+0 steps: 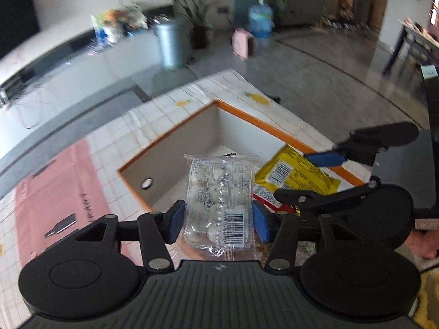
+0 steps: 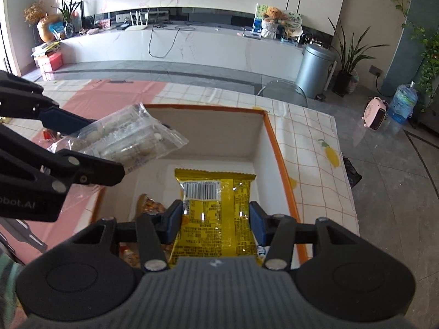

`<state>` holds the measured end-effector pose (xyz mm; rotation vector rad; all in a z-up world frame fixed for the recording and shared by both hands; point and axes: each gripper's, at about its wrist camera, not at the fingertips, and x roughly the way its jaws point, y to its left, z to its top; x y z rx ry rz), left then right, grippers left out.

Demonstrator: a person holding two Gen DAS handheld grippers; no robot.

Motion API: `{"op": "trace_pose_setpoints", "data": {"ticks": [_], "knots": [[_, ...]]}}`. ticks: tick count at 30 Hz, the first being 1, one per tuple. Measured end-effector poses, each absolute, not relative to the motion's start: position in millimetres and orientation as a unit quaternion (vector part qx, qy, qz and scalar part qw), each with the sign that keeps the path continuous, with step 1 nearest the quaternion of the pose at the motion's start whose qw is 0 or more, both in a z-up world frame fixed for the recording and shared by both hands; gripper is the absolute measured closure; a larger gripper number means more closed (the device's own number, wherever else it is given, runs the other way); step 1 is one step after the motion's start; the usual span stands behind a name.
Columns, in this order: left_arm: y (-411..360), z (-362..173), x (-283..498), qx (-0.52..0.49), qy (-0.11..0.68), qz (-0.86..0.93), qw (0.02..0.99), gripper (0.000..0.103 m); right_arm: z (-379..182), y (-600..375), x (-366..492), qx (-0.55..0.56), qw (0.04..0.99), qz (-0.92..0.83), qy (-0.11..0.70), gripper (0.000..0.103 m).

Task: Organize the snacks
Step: 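Release the yellow packet and candy pack into the box from both grippers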

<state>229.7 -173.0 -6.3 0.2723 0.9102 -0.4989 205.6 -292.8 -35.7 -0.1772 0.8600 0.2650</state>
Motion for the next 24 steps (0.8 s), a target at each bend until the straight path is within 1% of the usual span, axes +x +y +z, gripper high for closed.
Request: {"op": "trace_pose_setpoints", "data": {"ticks": [12, 24], "knots": [[-201.1, -54.8, 287.5, 0.261, 0.492, -0.292, 0.778, 0.044, -68.9, -312.3, 260.7, -0.065, 0.867, 0.164, 0.467, 0.054], [-223.1, -95.2, 315.7, 0.385, 0.505, -0.299, 0.712, 0.043, -109.7, -286.6, 298.1, -0.117, 0.828, 0.205, 0.509, 0.054]]}}
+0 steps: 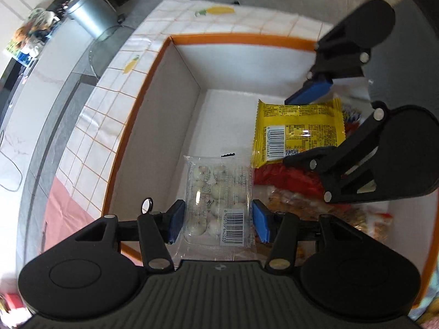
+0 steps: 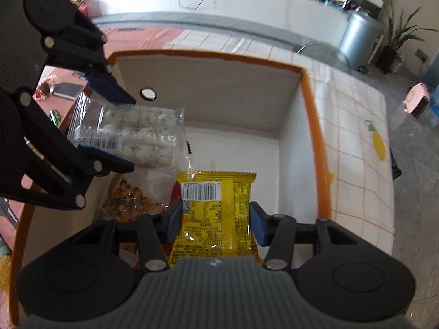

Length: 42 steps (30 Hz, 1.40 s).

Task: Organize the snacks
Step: 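Release the yellow packet and candy pack into the box from both grippers, then move both grippers back over the remaining snacks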

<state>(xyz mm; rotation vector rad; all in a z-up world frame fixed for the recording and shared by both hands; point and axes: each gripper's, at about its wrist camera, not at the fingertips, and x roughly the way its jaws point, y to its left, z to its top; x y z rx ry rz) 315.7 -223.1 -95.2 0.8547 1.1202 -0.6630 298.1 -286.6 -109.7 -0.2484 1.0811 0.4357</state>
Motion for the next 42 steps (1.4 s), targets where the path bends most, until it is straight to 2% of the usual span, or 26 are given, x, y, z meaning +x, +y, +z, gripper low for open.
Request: {"op": "trace_pose_setpoints", "data": {"ticks": [7, 12, 14, 19, 21, 25, 42], "knots": [[-222.2, -115.6, 341.6, 0.364, 0.544, -0.296, 0.695, 0.043, -131.1, -279.5, 315.7, -0.112, 0.812, 0.213, 0.532, 0.053], [-214.2, -121.8, 353.3, 0.346, 0.557, -0.292, 0.696, 0.038, -135.0, -281.1, 324.2, -0.105, 0.807, 0.231, 0.534, 0.053], [-211.7, -123.6, 358.2, 0.336, 0.561, -0.293, 0.698, 0.033, -134.9, -280.8, 324.8, -0.106, 0.806, 0.235, 0.533, 0.052], [-204.1, -120.2, 359.9, 0.323, 0.555, -0.29, 0.71, 0.032, -133.5, -280.9, 324.0, -0.108, 0.806, 0.234, 0.533, 0.048], [-199.0, -116.4, 361.8, 0.309, 0.554, -0.29, 0.717, 0.031, -133.0, -280.4, 323.4, -0.107, 0.806, 0.234, 0.532, 0.044], [-188.0, -102.5, 364.1, 0.278, 0.551, -0.287, 0.733, 0.031, -131.9, -277.8, 323.2, -0.108, 0.805, 0.233, 0.534, 0.042], [-147.4, -33.0, 293.6, 0.207, 0.503, -0.259, 0.798, 0.031, -86.5, -267.2, 285.5, -0.099, 0.834, 0.189, 0.508, 0.04]]}}
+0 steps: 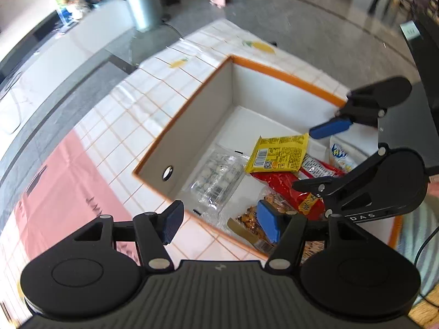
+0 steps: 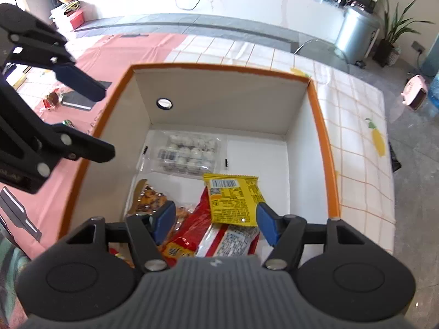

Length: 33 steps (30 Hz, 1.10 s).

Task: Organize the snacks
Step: 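Move both grippers back over the remaining snacks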

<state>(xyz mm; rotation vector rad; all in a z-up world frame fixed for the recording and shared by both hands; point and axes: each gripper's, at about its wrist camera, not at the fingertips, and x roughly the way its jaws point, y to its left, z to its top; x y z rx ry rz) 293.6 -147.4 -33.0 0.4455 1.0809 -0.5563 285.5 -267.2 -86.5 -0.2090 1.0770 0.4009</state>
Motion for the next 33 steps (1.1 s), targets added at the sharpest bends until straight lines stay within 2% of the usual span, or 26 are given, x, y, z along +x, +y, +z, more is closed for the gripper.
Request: {"op": "trace_pose_setpoints", "data": {"ticks": [7, 17, 25, 33], "knots": [[-100.2, -0.8, 252.2, 0.123, 0.475, -0.222, 0.843, 0.031, -52.6, -249.1, 250.1, -0.078, 0.858, 0.164, 0.48, 0.037], [-20.8, 9.6, 188.5, 0.016, 0.433, -0.133, 0.891, 0.031, -25.5, -210.5, 191.2, -0.056, 0.876, 0.178, 0.444, 0.037], [47.2, 11.7, 152.4, -0.061, 0.404, -0.032, 0.912, 0.031, -21.9, -166.9, 144.8, -0.028, 0.901, 0.188, 0.389, 0.036], [98.3, -17.5, 137.4, -0.115, 0.427, 0.033, 0.896, 0.031, -47.1, -119.7, 126.8, -0.008, 0.909, 0.189, 0.371, 0.036]]}}
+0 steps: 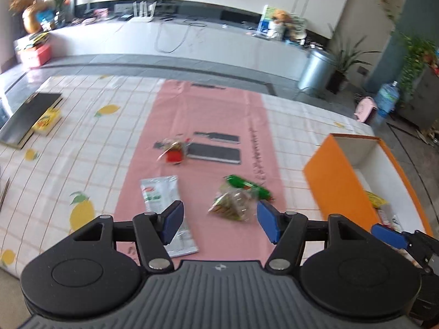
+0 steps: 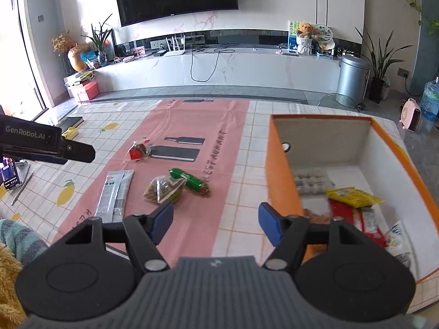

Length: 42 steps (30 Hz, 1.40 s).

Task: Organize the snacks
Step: 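Move both grippers back over the remaining snacks, then grasp the clear nut bag with the right gripper while the left grasps the white stick packets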

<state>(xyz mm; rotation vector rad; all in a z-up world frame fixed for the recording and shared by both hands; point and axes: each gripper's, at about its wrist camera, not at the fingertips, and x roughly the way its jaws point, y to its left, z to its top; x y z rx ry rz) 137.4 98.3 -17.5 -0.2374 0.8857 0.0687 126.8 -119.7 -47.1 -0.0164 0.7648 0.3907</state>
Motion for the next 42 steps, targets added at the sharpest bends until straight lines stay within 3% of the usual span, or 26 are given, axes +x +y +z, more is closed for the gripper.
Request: {"op": "trace_pose_setpoints", "data": {"ticks": [20, 22, 30, 35, 42], "knots": [[146.5, -88.0, 173.5, -0.151, 0.496, 0.063, 0.853, 0.027, -106.8, -17.9, 184.8, -0.124, 0.885, 0.264, 0.362, 0.037], [150.7, -93.3, 177.1, -0.151, 0.499, 0.068, 0.851, 0.027, -109.6, -11.7, 194.7, -0.13, 0.886, 0.265, 0.358, 0.041], [164.5, -112.1, 188.1, -0.16, 0.513, 0.077, 0.839, 0.027, -121.2, 10.3, 233.9, -0.108, 0.885, 0.266, 0.367, 0.09], [167.0, -121.2, 192.9, -0.167, 0.517, 0.072, 0.837, 0.027, -132.7, 19.0, 237.6, -0.106, 0.876, 0.283, 0.376, 0.098], [157.3, -132.6, 198.3, -0.158, 0.524, 0.058, 0.835, 0.027, -138.3, 15.9, 232.8, -0.104, 0.87, 0.284, 0.39, 0.098]]}}
